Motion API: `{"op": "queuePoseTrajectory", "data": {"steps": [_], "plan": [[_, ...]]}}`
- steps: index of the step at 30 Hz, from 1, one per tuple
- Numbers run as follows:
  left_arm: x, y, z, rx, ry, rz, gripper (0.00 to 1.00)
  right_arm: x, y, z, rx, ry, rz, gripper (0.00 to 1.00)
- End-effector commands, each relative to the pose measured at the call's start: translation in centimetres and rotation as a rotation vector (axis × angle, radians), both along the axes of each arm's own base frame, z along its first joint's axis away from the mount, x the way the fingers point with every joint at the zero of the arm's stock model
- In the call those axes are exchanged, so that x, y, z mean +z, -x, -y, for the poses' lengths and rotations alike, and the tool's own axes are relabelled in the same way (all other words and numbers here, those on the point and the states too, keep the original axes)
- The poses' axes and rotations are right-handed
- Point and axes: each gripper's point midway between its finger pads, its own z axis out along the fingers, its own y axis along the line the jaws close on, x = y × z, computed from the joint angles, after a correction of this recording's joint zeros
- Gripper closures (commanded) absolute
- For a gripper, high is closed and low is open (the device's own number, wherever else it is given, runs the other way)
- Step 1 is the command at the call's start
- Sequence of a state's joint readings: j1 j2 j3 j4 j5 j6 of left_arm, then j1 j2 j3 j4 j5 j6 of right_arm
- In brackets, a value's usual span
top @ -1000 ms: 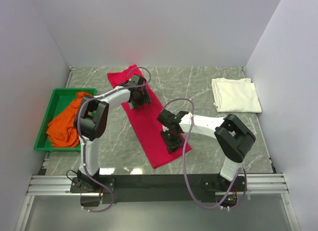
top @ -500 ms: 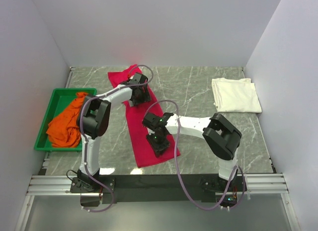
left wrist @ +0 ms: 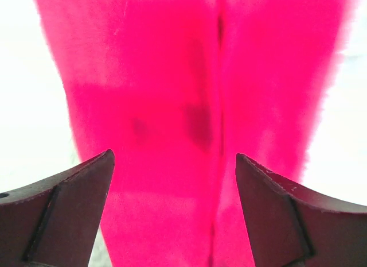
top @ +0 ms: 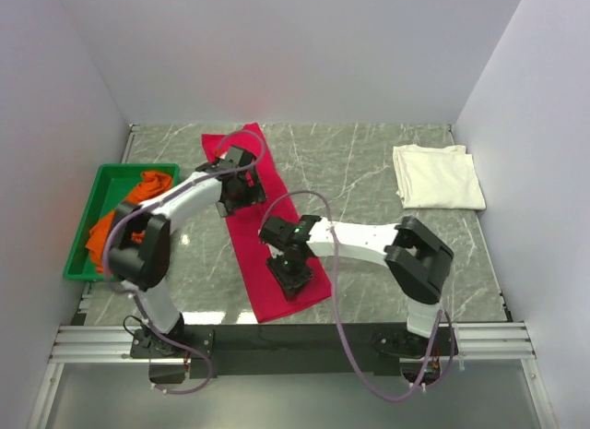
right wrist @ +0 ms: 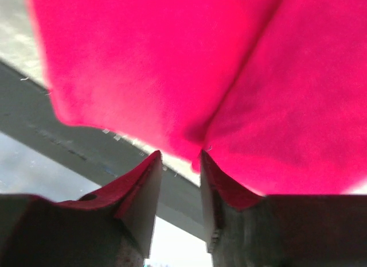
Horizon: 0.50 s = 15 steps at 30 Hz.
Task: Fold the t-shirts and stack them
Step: Fold the tshirt
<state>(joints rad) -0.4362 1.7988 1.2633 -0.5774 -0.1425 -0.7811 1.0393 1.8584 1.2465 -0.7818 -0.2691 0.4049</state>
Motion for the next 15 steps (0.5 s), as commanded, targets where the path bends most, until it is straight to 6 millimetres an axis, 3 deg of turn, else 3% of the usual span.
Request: {"op": "queuePoseTrajectory", "data": {"steps": [1,4,6,7,8,10,11,13,14,15], "plan": [[7.7,0.0,-0.5,0.067,0.07,0.164,0.06,6.5,-1.8,-1.2,-0.042,-0.139,0.148,0.58],[10.4,2.1,-1.8,0.116,0.103,0.209,0.05,8.8,-3.2,0.4,-0.113,-0.164,0.224,0.53],[10.0,4.3,-2.7,0.146,0.101,0.19,0.06,8.2,-4.4,2.9,-0.182,-0.125,0.251,0.52],[10.9,5.7,-3.0,0.145,0.114,0.207,0.06,8.8,-4.7,3.8,-0.21,-0.139,0.267,0.52],[9.6,7.4,-3.5,0.142,0.099,0.173,0.06,7.8,-4.7,5.0,-0.238,-0.122,0.26,0.49],[9.6,10.1,-2.8,0.127,0.148,0.162,0.07,7.8,-5.7,6.7,-0.311,-0.143,0.256,0.48],[7.6,12.6,-2.5,0.098,0.136,0.099,0.07,6.9,-5.5,7.6,-0.331,-0.13,0.247,0.48],[6.9,15.6,-1.3,0.084,0.217,0.051,0.08,6.7,-6.1,8.9,-0.384,-0.136,0.252,0.48],[5.0,18.2,-0.5,0.069,0.227,-0.015,0.09,5.9,-5.8,9.4,-0.392,-0.126,0.243,0.47],[4.5,19.6,0.0,0.058,0.248,-0.045,0.09,5.6,-5.8,9.7,-0.403,-0.127,0.238,0.46]]}}
